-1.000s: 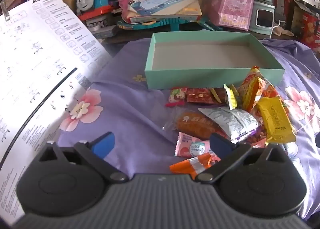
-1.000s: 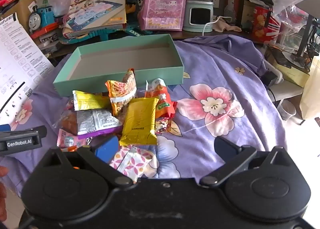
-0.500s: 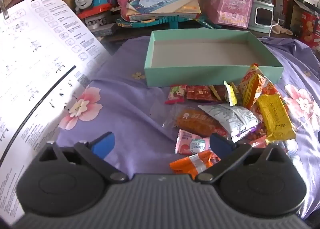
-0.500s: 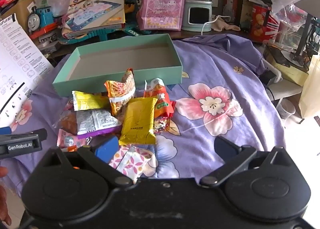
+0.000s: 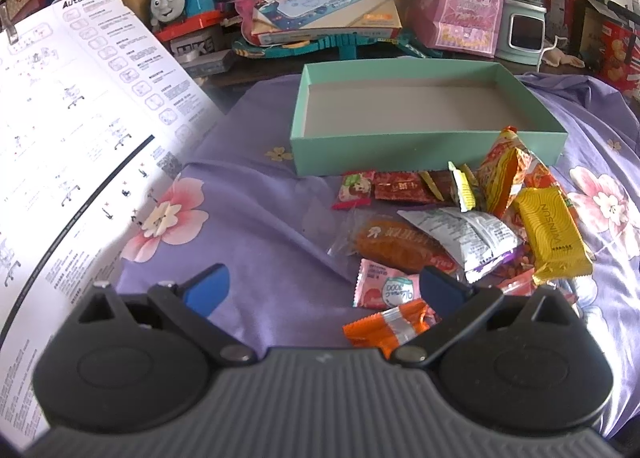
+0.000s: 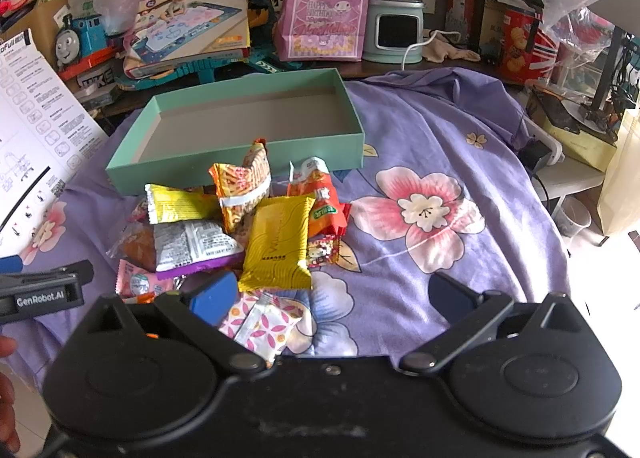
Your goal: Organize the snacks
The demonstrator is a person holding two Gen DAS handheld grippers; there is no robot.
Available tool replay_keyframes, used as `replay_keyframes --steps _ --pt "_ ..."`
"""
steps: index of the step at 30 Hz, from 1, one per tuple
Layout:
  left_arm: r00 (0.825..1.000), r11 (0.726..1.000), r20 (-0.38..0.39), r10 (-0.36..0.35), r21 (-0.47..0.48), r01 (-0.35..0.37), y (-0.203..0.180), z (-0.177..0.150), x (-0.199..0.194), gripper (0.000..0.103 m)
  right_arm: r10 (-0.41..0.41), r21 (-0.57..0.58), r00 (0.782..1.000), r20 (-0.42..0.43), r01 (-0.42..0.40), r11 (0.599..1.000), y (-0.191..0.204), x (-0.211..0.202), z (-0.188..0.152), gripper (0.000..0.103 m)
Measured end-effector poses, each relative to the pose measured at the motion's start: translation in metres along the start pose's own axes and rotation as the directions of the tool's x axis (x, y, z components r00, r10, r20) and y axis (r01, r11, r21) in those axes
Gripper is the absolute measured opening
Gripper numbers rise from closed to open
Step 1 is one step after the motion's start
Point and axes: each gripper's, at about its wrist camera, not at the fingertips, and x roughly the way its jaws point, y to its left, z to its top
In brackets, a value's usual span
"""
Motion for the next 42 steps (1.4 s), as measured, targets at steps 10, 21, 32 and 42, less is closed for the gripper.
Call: replay_keyframes --steps 10,21,32,42 --pt "1.0 1.0 -0.004 0.007 0.006 -0.007 0.0014 -0.0003 0.0014 0.103 0.003 -0.003 1.0 -0.012 -0.003 1.0 0.0002 0.0013 -0.0002 0.103" --pt "1.0 1.0 -0.017 0.003 -0.001 -0.003 0.0031 -0.0007 0.0043 0.103 0.003 0.001 1.0 -0.018 -0.003 1.0 -0.0005 0.0023 0.0001 0.103" --pt "1.0 1.0 -0.007 -0.009 0.004 0.009 0.0006 -0.0014 0.0039 0.103 0.002 0.006 1.0 -0.014 -0.002 1.0 -0.0016 0.0014 0.0 0.103" --pt "1.0 1.0 -0.004 -0.011 0.002 0.011 0.0001 -0.0019 0.0034 0.103 0.0 0.004 1.0 -0.016 0.0 1.0 -0.0008 0.0022 -0.0006 0.103"
